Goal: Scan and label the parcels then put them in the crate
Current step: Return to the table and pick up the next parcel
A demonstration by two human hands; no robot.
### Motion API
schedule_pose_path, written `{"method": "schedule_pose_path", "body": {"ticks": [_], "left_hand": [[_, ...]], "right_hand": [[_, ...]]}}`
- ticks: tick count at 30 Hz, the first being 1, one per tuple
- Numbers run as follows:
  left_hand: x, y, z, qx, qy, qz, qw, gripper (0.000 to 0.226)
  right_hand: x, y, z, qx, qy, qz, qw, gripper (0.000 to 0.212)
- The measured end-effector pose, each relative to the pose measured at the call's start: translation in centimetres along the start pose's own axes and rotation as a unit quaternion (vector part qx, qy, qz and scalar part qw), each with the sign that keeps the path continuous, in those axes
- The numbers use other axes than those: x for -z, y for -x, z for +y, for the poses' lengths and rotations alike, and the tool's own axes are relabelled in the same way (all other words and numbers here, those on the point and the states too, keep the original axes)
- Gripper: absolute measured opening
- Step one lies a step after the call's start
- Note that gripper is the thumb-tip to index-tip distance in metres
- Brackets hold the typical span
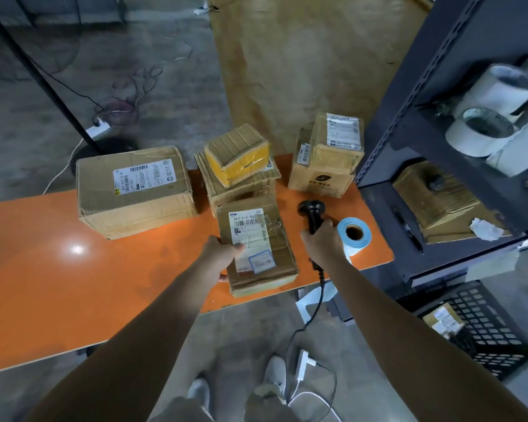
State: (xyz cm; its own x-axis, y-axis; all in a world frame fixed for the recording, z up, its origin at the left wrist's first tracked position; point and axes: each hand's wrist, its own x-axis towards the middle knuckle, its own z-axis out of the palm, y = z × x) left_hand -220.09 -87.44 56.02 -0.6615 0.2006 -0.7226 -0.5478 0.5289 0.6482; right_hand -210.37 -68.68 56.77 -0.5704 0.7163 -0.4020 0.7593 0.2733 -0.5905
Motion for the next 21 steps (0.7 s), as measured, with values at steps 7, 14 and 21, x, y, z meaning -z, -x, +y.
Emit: {"method": "schedule_pose_path", "body": {"ticks": [7,14,21], "left_hand": [[1.6,1.1,-1.5,-0.076,0.019,0.038,0.996,0.033],[6.3,2.6,-3.2,-0.16,-0.006,0.084,0.984,0.038],[8.8,3.7,-3.9,-0.184,-0.024,0.058,0.981,0.029]], "right_hand": [[2.9,5.7,-3.9,0.051,-0.099,0.003,0.994,0.026],[0.8,12.6,-7.8,0.034,-0.161,-0.041,0.985,0.023],[-1.6,17.6,-10.7,-0.013,-0.234,-0.129,0.963,0.019]]}}
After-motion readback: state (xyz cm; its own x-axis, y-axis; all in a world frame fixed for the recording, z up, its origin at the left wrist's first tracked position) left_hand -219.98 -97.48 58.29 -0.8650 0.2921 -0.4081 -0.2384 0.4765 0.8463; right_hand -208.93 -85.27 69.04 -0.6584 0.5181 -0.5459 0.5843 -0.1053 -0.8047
